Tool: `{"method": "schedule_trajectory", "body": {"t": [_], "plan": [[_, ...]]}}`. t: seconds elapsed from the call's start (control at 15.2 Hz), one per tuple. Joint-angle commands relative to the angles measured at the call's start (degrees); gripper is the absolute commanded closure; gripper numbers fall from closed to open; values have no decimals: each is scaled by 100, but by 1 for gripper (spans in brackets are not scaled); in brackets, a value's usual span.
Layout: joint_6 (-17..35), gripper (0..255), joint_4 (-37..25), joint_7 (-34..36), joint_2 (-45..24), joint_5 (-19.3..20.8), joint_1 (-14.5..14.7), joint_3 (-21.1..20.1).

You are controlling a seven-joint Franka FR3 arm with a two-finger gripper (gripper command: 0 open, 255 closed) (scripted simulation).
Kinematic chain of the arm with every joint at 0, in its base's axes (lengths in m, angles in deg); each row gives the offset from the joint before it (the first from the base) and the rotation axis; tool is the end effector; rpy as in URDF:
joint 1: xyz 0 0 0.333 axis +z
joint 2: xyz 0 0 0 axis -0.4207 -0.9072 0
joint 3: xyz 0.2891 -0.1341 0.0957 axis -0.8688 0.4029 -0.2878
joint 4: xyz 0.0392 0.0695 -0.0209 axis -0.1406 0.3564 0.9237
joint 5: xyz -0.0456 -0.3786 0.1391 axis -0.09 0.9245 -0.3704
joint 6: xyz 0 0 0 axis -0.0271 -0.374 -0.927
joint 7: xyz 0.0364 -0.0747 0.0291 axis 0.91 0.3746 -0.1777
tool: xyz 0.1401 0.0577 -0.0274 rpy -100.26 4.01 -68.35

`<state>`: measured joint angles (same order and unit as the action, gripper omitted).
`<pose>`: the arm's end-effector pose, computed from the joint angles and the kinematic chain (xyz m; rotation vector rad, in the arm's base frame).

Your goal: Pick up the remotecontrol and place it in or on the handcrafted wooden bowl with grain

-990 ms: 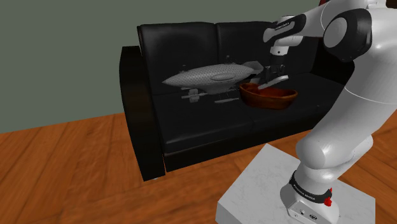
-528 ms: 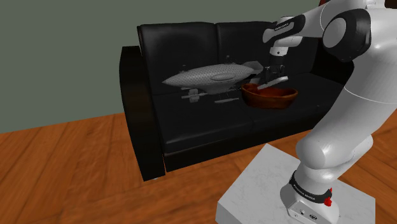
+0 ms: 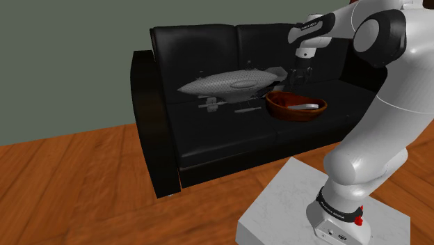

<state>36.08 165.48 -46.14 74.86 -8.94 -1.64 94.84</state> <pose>0.3839 -0.4113 0.4689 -3.0647 0.6511 0.0262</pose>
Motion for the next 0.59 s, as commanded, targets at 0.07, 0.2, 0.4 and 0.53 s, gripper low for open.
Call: {"method": "schedule_trajectory", "body": {"t": [0.07,0.2,0.4,0.53], "plan": [[-507,0,-475,16,30,7,9,-10],[-507,0,-474,16,30,8,10,-11],[-507,0,-475,16,30,7,9,-10],[-507,0,-475,16,30,7,9,-10]]}}
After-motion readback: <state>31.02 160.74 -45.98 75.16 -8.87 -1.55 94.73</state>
